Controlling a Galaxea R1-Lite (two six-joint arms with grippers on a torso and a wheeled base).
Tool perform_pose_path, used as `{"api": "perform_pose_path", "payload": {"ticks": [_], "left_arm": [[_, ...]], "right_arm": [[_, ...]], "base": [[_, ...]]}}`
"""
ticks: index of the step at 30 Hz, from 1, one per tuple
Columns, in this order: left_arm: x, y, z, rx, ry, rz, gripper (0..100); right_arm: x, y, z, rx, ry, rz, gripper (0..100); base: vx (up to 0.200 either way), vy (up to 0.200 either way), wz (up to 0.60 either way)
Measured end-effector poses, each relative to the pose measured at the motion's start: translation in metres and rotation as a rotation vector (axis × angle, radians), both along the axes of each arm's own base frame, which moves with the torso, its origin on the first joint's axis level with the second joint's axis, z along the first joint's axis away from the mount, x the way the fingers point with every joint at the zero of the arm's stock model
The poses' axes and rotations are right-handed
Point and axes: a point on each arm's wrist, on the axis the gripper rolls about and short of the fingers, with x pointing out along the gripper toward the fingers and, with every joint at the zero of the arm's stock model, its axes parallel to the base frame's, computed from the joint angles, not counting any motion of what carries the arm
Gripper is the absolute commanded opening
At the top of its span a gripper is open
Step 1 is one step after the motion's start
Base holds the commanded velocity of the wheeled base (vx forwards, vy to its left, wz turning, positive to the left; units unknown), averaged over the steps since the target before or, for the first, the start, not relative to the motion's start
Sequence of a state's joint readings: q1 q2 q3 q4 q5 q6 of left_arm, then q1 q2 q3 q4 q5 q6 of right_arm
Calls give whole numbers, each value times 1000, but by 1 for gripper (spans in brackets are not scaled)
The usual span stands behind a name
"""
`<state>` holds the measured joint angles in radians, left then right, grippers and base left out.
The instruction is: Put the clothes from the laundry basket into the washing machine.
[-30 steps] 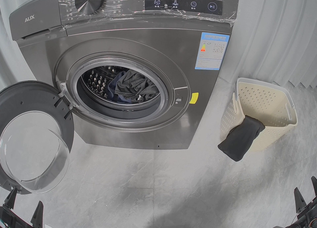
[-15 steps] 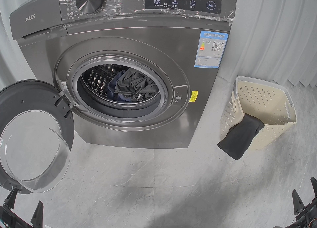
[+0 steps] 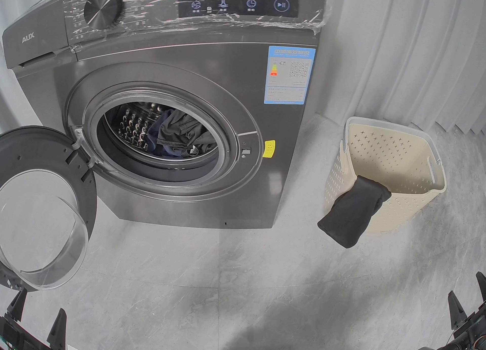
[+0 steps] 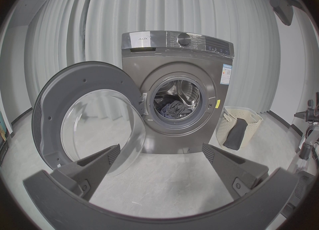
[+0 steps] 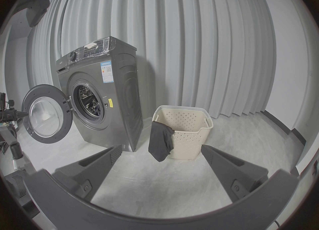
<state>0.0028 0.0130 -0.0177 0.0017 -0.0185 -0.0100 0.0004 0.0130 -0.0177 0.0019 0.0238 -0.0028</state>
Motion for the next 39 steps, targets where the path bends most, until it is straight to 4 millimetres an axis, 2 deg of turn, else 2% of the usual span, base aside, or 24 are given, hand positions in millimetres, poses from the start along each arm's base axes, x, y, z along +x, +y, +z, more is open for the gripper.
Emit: {"api": "perform_pose_path", "payload": {"ticks": [39], "left_arm": [[0,0,0,-4,2,4,100]], "right_arm": [[0,0,0,1,2,-6,100]], "base": [[0,-195,0]]}}
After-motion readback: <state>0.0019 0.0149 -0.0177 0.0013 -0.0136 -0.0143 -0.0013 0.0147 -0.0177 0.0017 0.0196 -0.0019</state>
